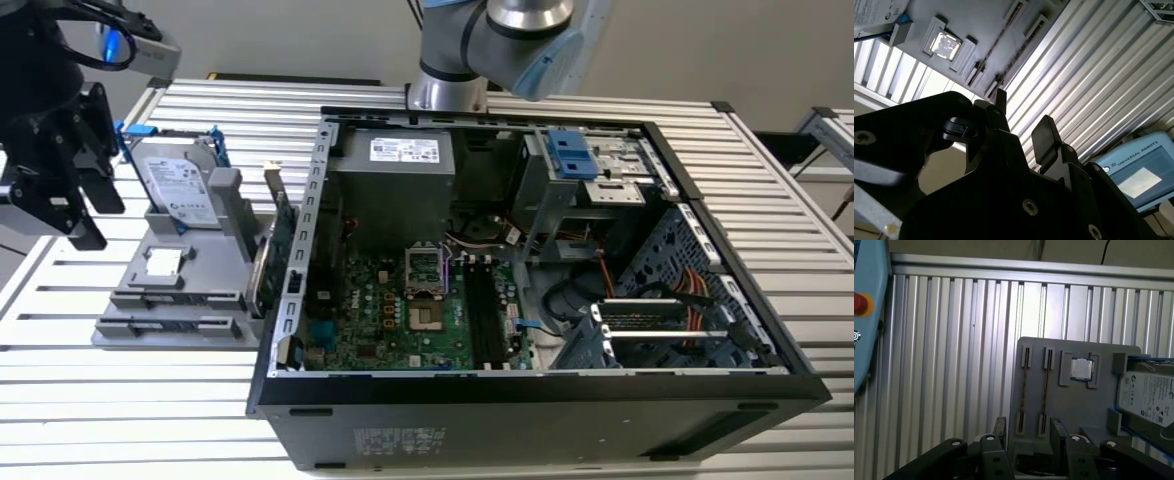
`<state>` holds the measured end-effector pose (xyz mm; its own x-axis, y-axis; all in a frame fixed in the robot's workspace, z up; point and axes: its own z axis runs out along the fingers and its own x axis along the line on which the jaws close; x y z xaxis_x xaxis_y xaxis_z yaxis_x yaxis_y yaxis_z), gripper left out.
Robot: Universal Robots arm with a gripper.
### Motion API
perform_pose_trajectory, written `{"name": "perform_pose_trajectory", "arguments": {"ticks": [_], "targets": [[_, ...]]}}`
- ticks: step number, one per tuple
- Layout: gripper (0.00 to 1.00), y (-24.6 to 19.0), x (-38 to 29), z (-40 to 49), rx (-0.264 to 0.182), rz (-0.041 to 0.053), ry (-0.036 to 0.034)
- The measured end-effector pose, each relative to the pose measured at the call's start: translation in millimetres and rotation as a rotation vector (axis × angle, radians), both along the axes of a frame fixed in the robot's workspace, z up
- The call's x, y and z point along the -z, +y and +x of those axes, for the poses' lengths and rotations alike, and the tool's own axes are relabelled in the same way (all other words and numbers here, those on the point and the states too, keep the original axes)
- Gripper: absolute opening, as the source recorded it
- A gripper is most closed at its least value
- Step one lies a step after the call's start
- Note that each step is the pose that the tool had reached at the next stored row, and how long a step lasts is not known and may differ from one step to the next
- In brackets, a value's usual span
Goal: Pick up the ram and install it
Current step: 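Pick up the ram and move it above insertion slot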
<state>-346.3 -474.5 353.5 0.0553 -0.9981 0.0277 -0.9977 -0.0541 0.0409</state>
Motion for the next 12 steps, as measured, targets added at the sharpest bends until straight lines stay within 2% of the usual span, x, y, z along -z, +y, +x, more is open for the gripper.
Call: {"name": "perform_pose_trajectory", "arguments": {"ticks": [12], "targets": [[1.0,0.8,4.2,0.0,0.0,-0.0066,0.0001]]}}
